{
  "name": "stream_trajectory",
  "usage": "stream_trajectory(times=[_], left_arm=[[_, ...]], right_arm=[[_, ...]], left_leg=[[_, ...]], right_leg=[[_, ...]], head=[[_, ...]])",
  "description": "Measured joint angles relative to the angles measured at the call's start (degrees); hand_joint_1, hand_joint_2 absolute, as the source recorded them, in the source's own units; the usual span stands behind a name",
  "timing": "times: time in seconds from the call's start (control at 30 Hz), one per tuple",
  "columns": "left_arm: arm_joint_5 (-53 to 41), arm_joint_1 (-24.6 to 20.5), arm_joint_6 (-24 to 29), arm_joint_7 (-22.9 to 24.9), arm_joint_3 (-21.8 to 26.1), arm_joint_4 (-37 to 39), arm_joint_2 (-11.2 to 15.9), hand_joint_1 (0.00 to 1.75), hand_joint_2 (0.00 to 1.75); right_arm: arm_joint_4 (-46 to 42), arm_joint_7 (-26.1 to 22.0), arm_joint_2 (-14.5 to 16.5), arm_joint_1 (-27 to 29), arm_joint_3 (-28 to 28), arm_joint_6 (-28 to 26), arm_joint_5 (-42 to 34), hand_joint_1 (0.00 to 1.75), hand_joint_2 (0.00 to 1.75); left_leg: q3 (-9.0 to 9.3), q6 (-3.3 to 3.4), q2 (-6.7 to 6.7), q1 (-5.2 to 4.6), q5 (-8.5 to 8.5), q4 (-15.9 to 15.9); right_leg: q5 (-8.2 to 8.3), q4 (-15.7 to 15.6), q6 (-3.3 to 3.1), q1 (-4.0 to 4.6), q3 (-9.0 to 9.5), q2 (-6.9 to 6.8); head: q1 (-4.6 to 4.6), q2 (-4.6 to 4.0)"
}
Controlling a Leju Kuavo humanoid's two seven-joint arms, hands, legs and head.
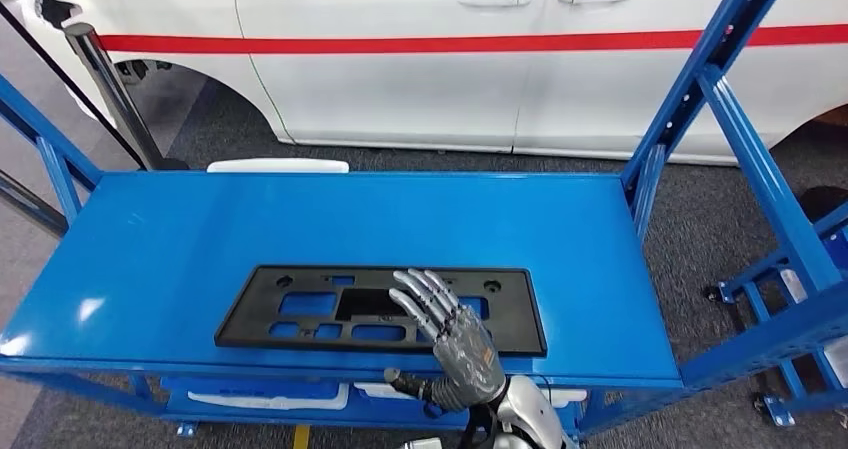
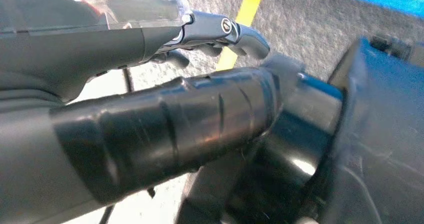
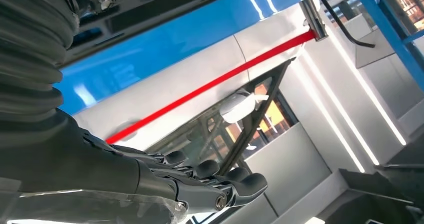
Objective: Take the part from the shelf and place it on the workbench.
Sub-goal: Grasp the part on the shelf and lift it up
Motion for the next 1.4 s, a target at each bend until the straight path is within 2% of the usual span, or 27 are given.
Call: stream_trajectory(times=[0.07, 0.1, 0.17, 0.2, 0.23, 0.27, 0.33, 0.37, 0.4, 0.43, 0.53, 0.57, 0.6, 0.67, 0.7, 0.73, 0.77, 0.83, 0.87, 0.9, 0.93, 0.97, 1.0, 1.1, 1.13, 1.33, 1.4], left_arm=[[0.0, -0.1, 0.9, 0.6, 0.0, 0.0, -0.2, 0.0, 0.0], [0.0, -0.1, 1.0, 0.8, 0.0, 0.0, -0.4, 0.0, 0.0], [-0.1, -0.2, 1.3, 1.2, -0.1, 0.0, -0.5, 0.0, 0.0], [-0.1, -0.2, 1.4, 1.3, -0.1, 0.0, -0.5, 0.0, 0.0], [-0.1, -0.2, 1.5, 1.4, -0.1, 0.0, -0.5, 0.0, 0.0], [-0.1, -0.2, 1.6, 1.5, -0.1, 0.0, -0.5, 0.0, 0.0], [-0.1, -0.1, 1.6, 1.6, -0.1, 0.0, -0.6, 0.0, 0.0], [-0.1, -0.2, 1.6, 1.6, -0.1, 0.0, -0.6, 0.0, 0.0], [-0.1, -0.2, 1.6, 1.6, -0.1, 0.0, -0.7, 0.0, 0.0], [-0.1, -0.2, 1.6, 1.6, -0.1, 0.0, -0.7, 0.0, 0.0], [-0.1, -0.2, 1.6, 1.7, -0.1, 0.0, -0.7, 0.0, 0.0], [-0.1, -0.2, 1.6, 1.7, -0.1, 0.0, -0.6, 0.0, 0.0], [-0.1, -0.2, 1.6, 1.7, -0.1, 0.0, -0.6, 0.0, 0.0], [-0.1, -0.2, 1.6, 1.6, -0.1, 0.0, -0.6, 0.0, 0.0], [-0.1, -0.2, 1.6, 1.6, -0.1, 0.0, -0.6, 0.0, 0.0], [-0.1, -0.2, 1.6, 1.5, -0.1, 0.0, -0.6, 0.0, 0.0], [-0.1, -0.3, 1.6, 1.5, -0.1, 0.0, -0.6, 0.0, 0.0], [-0.1, -0.3, 1.6, 1.5, -0.1, 0.0, -0.6, 0.0, 0.0], [-0.1, -0.3, 1.6, 1.6, -0.1, 0.0, -0.6, 0.0, 0.0], [-0.1, -0.3, 1.6, 1.6, -0.1, 0.0, -0.6, 0.0, 0.0], [-0.1, -0.3, 1.6, 1.6, -0.1, 0.0, -0.6, 0.0, 0.0], [-0.1, -0.2, 1.6, 1.6, -0.1, 0.0, -0.6, 0.0, 0.0], [-0.1, -0.2, 1.6, 1.6, -0.1, 0.0, -0.6, 0.0, 0.0], [-0.1, -0.1, 1.7, 1.7, -0.1, 0.0, -0.7, 0.0, 0.0], [-0.2, -0.1, 1.7, 1.8, -0.1, 0.0, -0.7, 0.0, 0.0], [-0.2, -0.2, 1.8, 1.7, -0.1, 0.0, -0.7, 0.0, 0.0], [-0.2, -0.2, 1.8, 1.6, -0.1, 0.0, -0.7, 0.0, 0.0]], right_arm=[[0.0, 0.1, 0.0, -0.1, -0.3, -0.2, 0.3, 0.0, 1.75], [0.0, 0.1, -0.1, -0.1, -0.5, -0.2, 0.4, 0.0, 1.75], [0.1, 0.3, -0.2, 0.0, -0.8, -0.4, 0.5, 0.0, 1.75], [0.2, 0.4, -0.3, 0.1, -0.8, -0.4, 0.5, 0.0, 1.75], [0.3, 0.5, -0.4, 0.2, -0.9, -0.5, 0.6, 0.0, 1.75], [0.4, 0.5, -0.5, 0.3, -1.0, -0.5, 0.7, 0.0, 1.75], [0.5, 0.5, -0.5, 0.3, -1.1, -0.6, 0.7, 0.0, 1.75], [0.5, 0.5, -0.5, 0.3, -1.2, -0.7, 0.7, 0.0, 1.75], [0.5, 0.6, -0.5, 0.3, -1.3, -0.8, 0.8, 0.0, 1.75], [0.5, 0.6, -0.5, 0.3, -1.3, -0.8, 0.8, 0.0, 1.75], [0.5, 0.7, -0.5, 0.3, -1.5, -1.0, 0.9, 0.0, 1.75], [0.5, 0.7, -0.5, 0.3, -1.5, -1.0, 1.0, 0.0, 1.75], [0.4, 0.7, -0.5, 0.3, -1.5, -1.0, 1.0, 0.0, 1.75], [0.4, 0.7, -0.6, 0.3, -1.6, -1.0, 1.0, 0.0, 1.75], [0.4, 0.7, -0.6, 0.4, -1.6, -1.0, 1.0, 0.0, 1.75], [0.5, 0.7, -0.6, 0.4, -1.7, -1.0, 1.0, 0.0, 1.75], [0.5, 0.7, -0.6, 0.4, -1.7, -1.0, 1.1, 0.0, 1.75], [0.4, 0.8, -0.6, 0.5, -1.8, -1.0, 1.1, 0.0, 1.75], [0.4, 0.8, -0.6, 0.4, -1.9, -1.0, 1.1, 0.0, 1.75], [0.3, 0.9, -0.6, 0.4, -1.9, -1.0, 1.1, 0.0, 1.75], [0.3, 0.9, -0.6, 0.4, -2.0, -1.0, 1.2, 0.0, 1.75], [0.3, 1.1, -0.6, 0.4, -2.1, -1.0, 1.4, 0.0, 1.75], [0.2, 1.3, -0.7, 0.4, -2.1, -1.0, 1.7, 0.0, 1.75], [0.1, 2.1, -0.9, 0.2, -2.2, -0.8, 2.8, 0.0, 1.75], [0.1, 2.5, -1.0, 0.1, -2.2, -0.5, 3.2, 0.0, 1.75], [0.1, 7.5, -4.1, -4.0, -2.2, 7.7, 6.3, 0.0, 1.75], [0.1, 8.7, -5.8, -6.1, -2.2, 10.4, 6.5, 0.0, 1.75]], left_leg=[[1.46, 0.15, 0.1, 0.43, 0.27, -1.8], [2.13, 0.25, 0.15, 0.66, 0.33, -2.6], [2.62, 0.5, 0.18, 0.61, -0.02, -2.7], [2.73, 0.54, 0.17, 0.6, -0.28, -2.6], [2.87, 0.5, 0.15, 0.6, -0.59, -2.4], [3.04, 0.4, 0.13, 0.61, -0.95, -2.1], [3.28, 0.03, 0.09, 0.66, -1.83, -1.3], [3.22, -0.27, 0.04, 0.58, -2.31, -0.6], [3.09, -0.56, 0.02, 0.5, -2.67, -0.1], [2.95, -0.87, -0.01, 0.43, -2.9, 0.2], [2.8, -1.75, -0.01, 0.47, -3.37, 0.5], [2.38, -2.1, 0.0, 0.55, -4.23, 1.6], [1.42, -2.46, 0.0, 0.67, -5.69, 3.9], [-1.9, -3.09, 0.01, 0.98, -9.44, 11.3], [-3.4, -3.29, 0.02, 1.11, -10.56, 14.6], [-4.1, -3.42, 0.02, 1.2, -10.61, 16.1], [-3.62, -3.47, 0.03, 1.28, -9.45, 15.2], [0.06, -3.38, 0.05, 1.41, -5.38, 7.8], [1.93, -3.22, 0.05, 1.32, -4.02, 3.8], [3.16, -2.95, 0.01, 1.22, -3.34, 1.2], [3.6, -2.65, -0.04, 1.07, -3.37, 0.1], [3.7, -2.29, -0.1, 0.91, -3.43, -0.2], [3.72, -2.11, -0.16, 0.96, -3.23, -0.4], [3.77, -1.97, -0.24, 1.03, -2.8, -0.9], [3.76, -1.86, -0.26, 0.97, -2.78, -0.9], [3.62, -1.03, -0.22, 0.62, -2.61, -0.9], [3.55, -0.89, -0.22, 0.52, -2.56, -0.8]], right_leg=[[-1.14, 1.2, 0.57, 0.2, -0.13, -0.2], [-2.37, 3.6, 0.78, 0.27, -1.28, -0.31], [-4.97, 10.7, 1.15, 0.17, -5.53, -0.39], [-5.39, 13.4, 1.36, 0.08, -7.55, -0.41], [-4.72, 14.5, 1.56, -0.04, -8.77, -0.44], [-2.94, 13.4, 1.73, -0.17, -8.97, -0.49], [1.78, 7.1, 1.81, -0.37, -6.96, -0.63], [3.21, 4.1, 1.62, -0.34, -5.85, -0.69], [3.83, 2.2, 1.32, -0.27, -5.18, -0.69], [3.74, 1.4, 0.94, -0.14, -4.95, -0.67], [3.83, 1.0, -0.13, -0.19, -4.76, -0.64], [3.96, 0.7, -0.42, -0.37, -4.62, -0.71], [4.06, 0.6, -0.63, -0.55, -4.48, -0.79], [4.08, 0.5, -0.78, -0.64, -4.47, -0.93], [4.07, 0.5, -0.78, -0.65, -4.47, -0.96], [4.04, 0.5, -0.77, -0.68, -4.44, -0.98], [4.01, 0.5, -0.73, -0.73, -4.35, -0.96], [3.88, 0.5, -0.51, -0.86, -4.05, -0.86], [3.82, 0.6, -0.26, -0.82, -3.98, -0.77], [3.82, 0.5, 0.07, -0.76, -3.98, -0.72], [3.87, 0.5, 0.42, -0.7, -4.03, -0.68], [3.98, 0.3, 0.82, -0.63, -4.05, -0.65], [4.08, 0.1, 0.69, -0.57, -3.99, -0.68], [4.35, -0.4, -0.72, -0.37, -3.82, -0.73], [4.48, -0.6, -0.83, -0.38, -3.78, -0.73], [5.14, -1.3, 0.18, -0.7, -3.55, -0.69], [5.23, -1.4, 0.79, -0.81, -3.55, -0.7]], head=[[0.05, 0.0], [0.08, 0.0], [0.08, 0.0], [0.08, 0.0], [0.07, 0.0], [0.07, 0.0], [0.08, 0.0], [0.08, 0.0], [0.07, 0.0], [0.05, 0.0], [0.03, 0.0], [0.01, 0.0], [-0.02, 0.0], [-0.07, 0.0], [-0.06, 0.0], [-0.07, 0.0], [-0.07, 0.0], [-0.06, 0.0], [-0.05, 0.0], [-0.04, 0.0], [-0.03, 0.0], [-0.03, 0.0], [-0.01, 0.0], [0.02, 0.0], [0.02, 0.0], [0.02, 0.0], [0.02, 0.0]])
